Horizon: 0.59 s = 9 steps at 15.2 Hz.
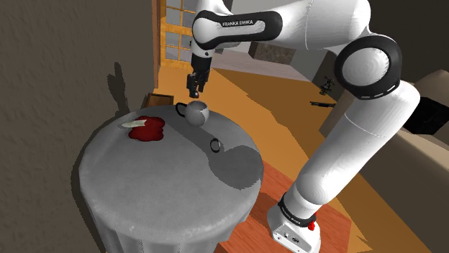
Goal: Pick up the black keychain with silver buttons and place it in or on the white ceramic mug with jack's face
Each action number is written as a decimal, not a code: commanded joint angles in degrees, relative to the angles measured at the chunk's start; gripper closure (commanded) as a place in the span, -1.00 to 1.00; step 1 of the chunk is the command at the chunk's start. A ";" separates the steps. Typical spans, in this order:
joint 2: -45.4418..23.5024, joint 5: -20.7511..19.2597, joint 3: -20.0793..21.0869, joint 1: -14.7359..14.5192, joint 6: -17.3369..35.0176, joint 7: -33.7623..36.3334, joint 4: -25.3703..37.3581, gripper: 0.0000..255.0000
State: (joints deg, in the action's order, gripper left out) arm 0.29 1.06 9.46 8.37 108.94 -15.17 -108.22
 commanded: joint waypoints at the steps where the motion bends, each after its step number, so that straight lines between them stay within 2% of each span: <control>1: -0.34 -0.05 -0.02 0.02 1.39 -0.06 -1.03 1.00; 9: -1.67 -0.25 0.02 -0.03 7.36 0.01 -5.69 1.00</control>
State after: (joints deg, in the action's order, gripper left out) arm -0.94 0.90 9.49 8.33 115.55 -15.16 -113.63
